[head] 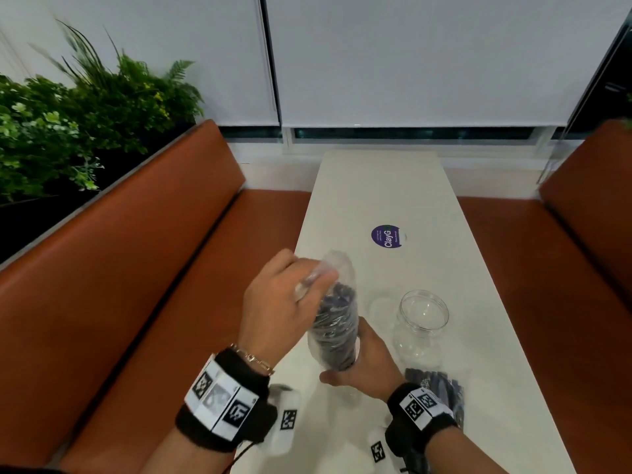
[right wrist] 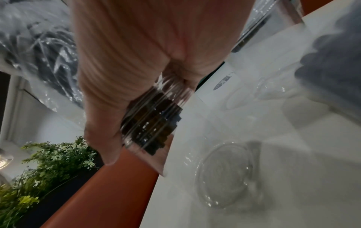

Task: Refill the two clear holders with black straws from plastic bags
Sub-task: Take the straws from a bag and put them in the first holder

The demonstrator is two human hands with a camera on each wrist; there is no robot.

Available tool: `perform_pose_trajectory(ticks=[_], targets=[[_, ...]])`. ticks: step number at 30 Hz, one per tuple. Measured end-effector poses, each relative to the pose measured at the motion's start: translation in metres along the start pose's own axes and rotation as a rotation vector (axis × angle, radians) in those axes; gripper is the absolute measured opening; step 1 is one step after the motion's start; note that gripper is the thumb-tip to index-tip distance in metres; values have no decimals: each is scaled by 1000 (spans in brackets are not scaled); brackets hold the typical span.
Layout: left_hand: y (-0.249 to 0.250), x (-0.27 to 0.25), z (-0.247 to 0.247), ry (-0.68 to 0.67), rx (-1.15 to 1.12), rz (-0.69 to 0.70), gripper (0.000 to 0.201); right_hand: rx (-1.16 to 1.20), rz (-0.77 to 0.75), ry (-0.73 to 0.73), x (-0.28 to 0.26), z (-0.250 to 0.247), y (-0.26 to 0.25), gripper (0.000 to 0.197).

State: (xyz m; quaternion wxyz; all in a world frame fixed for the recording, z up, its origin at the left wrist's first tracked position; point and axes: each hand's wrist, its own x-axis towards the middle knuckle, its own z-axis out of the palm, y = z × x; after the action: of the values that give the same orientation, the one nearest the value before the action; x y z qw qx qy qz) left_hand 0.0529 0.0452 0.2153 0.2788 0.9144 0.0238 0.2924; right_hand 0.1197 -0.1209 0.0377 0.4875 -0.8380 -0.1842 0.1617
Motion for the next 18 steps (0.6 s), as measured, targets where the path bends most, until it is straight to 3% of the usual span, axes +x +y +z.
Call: perform_pose_trajectory(ticks=[2, 6, 15, 18], targets=[[17, 13, 3, 13, 42, 120, 25, 39, 4, 21, -4, 0, 1, 110], [48, 35, -3, 56, 64, 218, 21, 87, 15, 23, -11, -1, -3, 106], [59, 51, -23, 150, 25, 212, 30, 69, 59, 52, -15, 0, -2, 99], [58, 60, -41, 244, 42, 231, 30, 63, 52, 60, -17, 1, -1, 102]])
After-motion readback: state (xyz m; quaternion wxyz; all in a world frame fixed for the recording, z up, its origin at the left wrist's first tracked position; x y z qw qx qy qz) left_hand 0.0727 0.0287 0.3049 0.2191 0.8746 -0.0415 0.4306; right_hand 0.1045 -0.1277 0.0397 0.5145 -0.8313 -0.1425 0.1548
